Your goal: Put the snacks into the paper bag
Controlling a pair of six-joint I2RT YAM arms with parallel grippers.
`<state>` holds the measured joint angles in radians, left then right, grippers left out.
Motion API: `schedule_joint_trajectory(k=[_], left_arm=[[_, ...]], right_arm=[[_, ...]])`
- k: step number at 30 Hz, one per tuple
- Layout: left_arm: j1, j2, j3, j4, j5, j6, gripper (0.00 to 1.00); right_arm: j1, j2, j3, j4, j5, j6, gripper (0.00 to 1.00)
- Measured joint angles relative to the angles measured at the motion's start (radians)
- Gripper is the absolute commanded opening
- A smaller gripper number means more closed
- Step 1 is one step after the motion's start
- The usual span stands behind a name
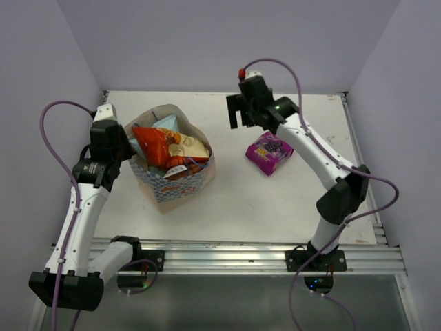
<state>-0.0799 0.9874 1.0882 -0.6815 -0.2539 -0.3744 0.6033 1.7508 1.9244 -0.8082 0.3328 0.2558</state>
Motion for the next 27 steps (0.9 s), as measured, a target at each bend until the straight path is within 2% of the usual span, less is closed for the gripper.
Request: schedule_joint_trajectory(k=[6, 17, 20, 21, 26, 27], left_arm=[[0.0, 0.0, 0.0, 0.0, 0.0, 0.0, 0.0], [0.0, 0.0, 0.0, 0.0, 0.0, 0.0, 0.0], [0.0, 0.0, 0.0, 0.0, 0.0, 0.0, 0.0], [0.0, 0.0, 0.0, 0.0, 0.0, 0.0, 0.0], [0.0, -0.002, 0.0, 0.0, 0.0, 0.0, 0.0], [0.0, -0.002, 0.0, 0.0, -0.001, 0.0, 0.0]], right_arm=[[0.012, 0.147, -0.254, -0.071, 0.048, 0.025, 0.96], [0.0, 0.147, -0.463, -0.034, 0.13, 0.055, 0.94], [-0.014, 0.168, -0.47, -0.007, 0.144, 0.054, 0.84], [-0.021, 0.175, -0.472, 0.005, 0.148, 0.052, 0.75], [-0.052, 0.202, -0.488, 0.039, 0.157, 0.04, 0.52], [-0.055, 0.207, -0.488, 0.045, 0.16, 0.038, 0.42]])
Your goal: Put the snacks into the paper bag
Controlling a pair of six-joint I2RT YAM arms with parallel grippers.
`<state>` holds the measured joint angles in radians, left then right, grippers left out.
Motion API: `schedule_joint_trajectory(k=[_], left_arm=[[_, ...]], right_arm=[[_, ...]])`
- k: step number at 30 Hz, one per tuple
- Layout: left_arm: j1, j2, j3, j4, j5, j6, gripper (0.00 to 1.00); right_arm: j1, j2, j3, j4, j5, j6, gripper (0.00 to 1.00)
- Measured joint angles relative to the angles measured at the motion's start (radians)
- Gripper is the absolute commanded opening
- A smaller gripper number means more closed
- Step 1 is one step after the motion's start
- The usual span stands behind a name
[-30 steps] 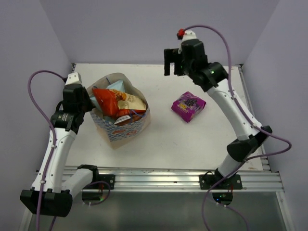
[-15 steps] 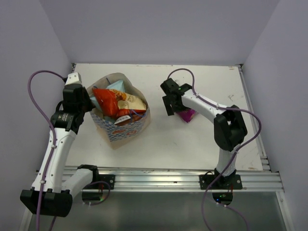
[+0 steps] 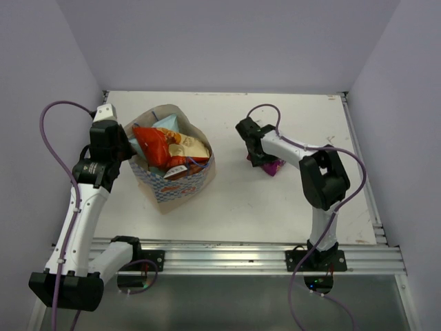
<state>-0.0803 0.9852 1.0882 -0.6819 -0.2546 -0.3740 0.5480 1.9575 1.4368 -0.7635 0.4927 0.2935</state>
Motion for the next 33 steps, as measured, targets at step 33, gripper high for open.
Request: schedule_joint_trajectory(k=[33], left_arm=[[-0.002, 0.0, 0.0, 0.0, 0.001, 0.0, 0.0]], right_arm=[[0.267, 0.01, 1.075, 0.029, -0.735, 0.038, 0.0]])
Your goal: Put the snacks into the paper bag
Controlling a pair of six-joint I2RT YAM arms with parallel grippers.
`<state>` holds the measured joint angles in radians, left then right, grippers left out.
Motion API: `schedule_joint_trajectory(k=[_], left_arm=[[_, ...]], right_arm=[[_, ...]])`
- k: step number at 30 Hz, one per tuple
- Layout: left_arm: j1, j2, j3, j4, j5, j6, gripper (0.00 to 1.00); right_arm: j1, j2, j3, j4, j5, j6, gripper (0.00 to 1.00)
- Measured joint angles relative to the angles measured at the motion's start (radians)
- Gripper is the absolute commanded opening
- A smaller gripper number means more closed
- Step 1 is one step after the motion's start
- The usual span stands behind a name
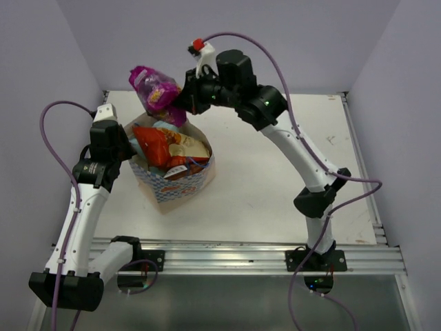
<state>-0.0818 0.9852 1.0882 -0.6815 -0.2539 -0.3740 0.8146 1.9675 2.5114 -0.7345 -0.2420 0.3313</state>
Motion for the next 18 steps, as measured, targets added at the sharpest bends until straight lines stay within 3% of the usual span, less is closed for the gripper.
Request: schedule_joint_trajectory(k=[6, 13, 16, 17, 18], left_arm=[[0.0, 0.0, -0.002, 0.0, 0.004, 0.0, 0.0], [-0.005, -0.005, -0.002, -0.001, 0.011, 0.0, 0.0], [-0.005, -0.009, -0.004, -0.001, 0.018, 0.0, 0.0], [-0.005, -0.009, -0.004, -0.001, 0.019, 0.0, 0.0], [-0.005, -0.009, -0.004, 0.0, 0.019, 0.0, 0.0]], right_arm=[[0.021, 0.135, -0.17, -0.157, -0.025, 0.013, 0.0], [0.021, 0.233, -0.034, -0.34, 0.009, -0.016, 0.0], [0.037, 0.227, -0.032, -0.377, 0.011, -0.031, 0.38], [0.04, 0.226, -0.029, -0.388, 0.01, -0.037, 0.56], [0.043, 0.225, -0.023, -0.401, 0.006, -0.042, 0.59]])
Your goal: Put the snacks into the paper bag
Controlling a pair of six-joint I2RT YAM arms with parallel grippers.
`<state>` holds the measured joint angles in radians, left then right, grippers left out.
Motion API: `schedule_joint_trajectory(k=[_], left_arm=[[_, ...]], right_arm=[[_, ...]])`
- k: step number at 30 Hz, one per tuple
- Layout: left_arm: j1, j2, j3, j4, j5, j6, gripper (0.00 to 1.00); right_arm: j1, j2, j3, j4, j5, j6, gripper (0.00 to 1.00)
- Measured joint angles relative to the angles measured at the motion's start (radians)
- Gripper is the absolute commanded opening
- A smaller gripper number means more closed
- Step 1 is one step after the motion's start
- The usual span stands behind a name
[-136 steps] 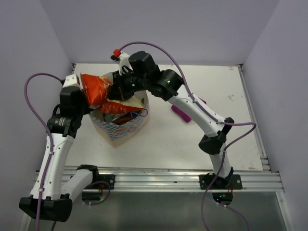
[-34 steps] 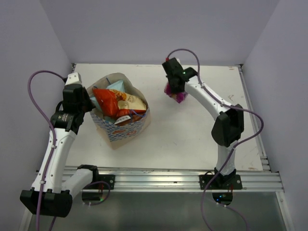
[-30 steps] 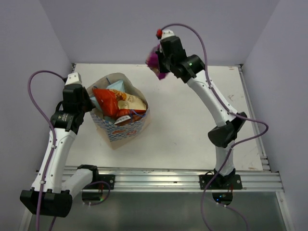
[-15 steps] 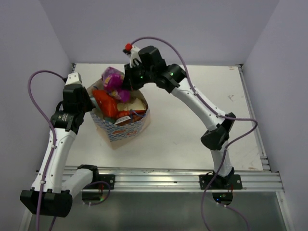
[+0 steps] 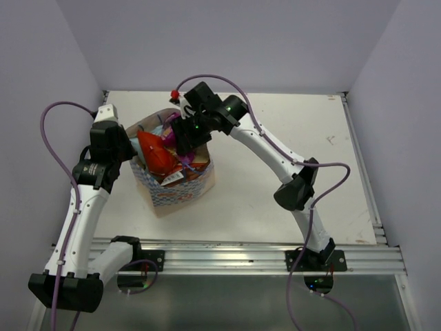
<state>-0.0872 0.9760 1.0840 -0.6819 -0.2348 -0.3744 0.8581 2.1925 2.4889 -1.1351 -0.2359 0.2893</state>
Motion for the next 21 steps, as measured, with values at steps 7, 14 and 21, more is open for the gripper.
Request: schedule_joint_trajectory(k=[7, 14, 21], left_arm=[[-0.001, 0.0, 0.0, 0.001, 0.0, 0.0, 0.0], [-0.007, 0.0, 0.0, 0.002, 0.0, 0.0, 0.0], [-0.008, -0.002, 0.0, 0.002, 0.0, 0.0, 0.0]], right_arm=[[0.011, -0.092, 0.021, 0.043, 0.029, 0.0, 0.63], [0.011, -0.272, 0.003, 0.109, 0.13, -0.002, 0.61], [0.011, -0.296, -0.149, 0.112, 0.201, -0.023, 0.56]])
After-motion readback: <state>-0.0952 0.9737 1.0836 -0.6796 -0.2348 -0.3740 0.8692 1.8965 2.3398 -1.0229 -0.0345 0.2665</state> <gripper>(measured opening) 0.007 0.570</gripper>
